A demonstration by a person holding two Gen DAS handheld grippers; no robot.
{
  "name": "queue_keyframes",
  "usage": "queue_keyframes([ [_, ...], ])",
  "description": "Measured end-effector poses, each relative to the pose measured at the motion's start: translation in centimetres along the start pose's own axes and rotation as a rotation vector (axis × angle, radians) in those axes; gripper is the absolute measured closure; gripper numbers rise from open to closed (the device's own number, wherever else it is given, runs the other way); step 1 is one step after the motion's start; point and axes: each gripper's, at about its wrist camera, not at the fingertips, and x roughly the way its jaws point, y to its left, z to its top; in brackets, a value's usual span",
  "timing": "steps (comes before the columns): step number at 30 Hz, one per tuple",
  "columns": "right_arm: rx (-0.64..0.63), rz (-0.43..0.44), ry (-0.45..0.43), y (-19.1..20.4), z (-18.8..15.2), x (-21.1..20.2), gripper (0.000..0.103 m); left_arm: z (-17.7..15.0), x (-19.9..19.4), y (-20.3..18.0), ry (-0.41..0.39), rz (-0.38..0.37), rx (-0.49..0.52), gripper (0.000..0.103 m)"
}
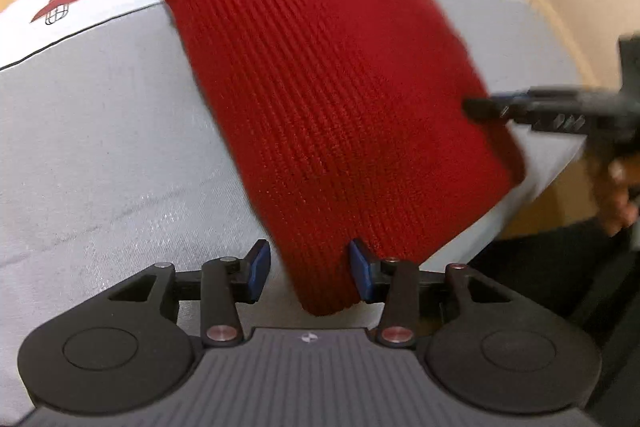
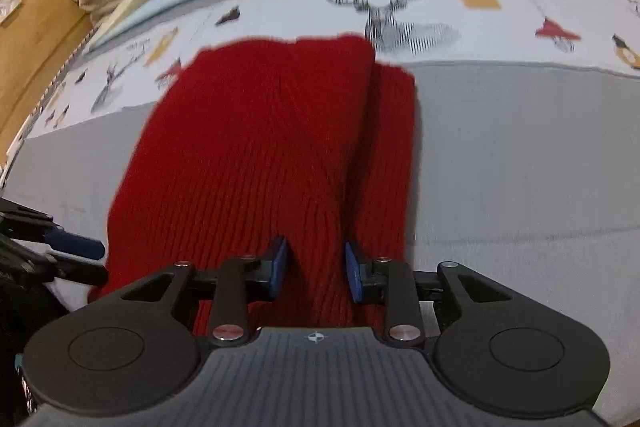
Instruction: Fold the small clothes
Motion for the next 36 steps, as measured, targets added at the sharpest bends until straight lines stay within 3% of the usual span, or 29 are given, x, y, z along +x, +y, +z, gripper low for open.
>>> queue_keyframes([
  [4,0.010,0.012,0.020,-0.2,-0.3,0.3,0.071,-0.1,-0.4,0.3,-0.008,-0.005,-0.017,0.053],
  [6,0.036,0.019,0.004,-0.3,0.0,0.1,0.061,-0.2,-1.2,0.4,-0.021,-0.013,-0.033,0.053],
  [8,0.102,0.028,-0.035,-1.0,0.3,-0.5,0.053,0.2,-2.2,0.6,-0.036,-0.031,-0.037,0.043],
  [11,0.180,0.065,-0.089,-2.0,0.7,-1.3,0.050,1.5,-4.3,1.8,-0.076,-0.054,-0.055,0.028],
  [12,0.204,0.076,-0.096,-2.4,0.9,-1.3,0.041,2.0,-4.9,2.2,-0.090,-0.054,-0.064,0.025],
  [14,0.238,0.084,-0.085,-2.9,1.2,-0.9,0.029,3.7,-6.0,3.7,-0.115,-0.047,-0.090,0.024],
  [16,0.272,0.093,-0.055,-3.5,1.6,0.0,0.027,5.2,-6.6,5.0,-0.135,-0.051,-0.121,0.019],
  [21,0.364,0.111,0.035,-4.6,2.4,2.5,0.013,7.9,-5.2,7.9,-0.176,-0.136,-0.239,0.009],
  [23,0.374,0.112,0.053,-4.7,2.5,3.1,0.010,8.5,-3.3,9.2,-0.170,-0.184,-0.313,0.008],
  [26,0.395,0.138,0.066,-5.0,2.8,3.9,0.009,8.9,-0.1,10.3,-0.098,-0.220,-0.408,0.008],
  [30,0.403,0.163,0.087,-5.3,3.2,5.2,0.006,10.1,2.2,10.3,-0.082,-0.274,-0.412,0.008],
  [32,0.409,0.179,0.091,-5.5,3.5,5.8,0.006,10.7,3.1,10.4,-0.082,-0.295,-0.431,0.002],
  [36,0.410,0.183,0.076,-5.2,3.9,6.3,0.014,11.6,5.1,10.9,-0.084,-0.294,-0.467,0.000],
])
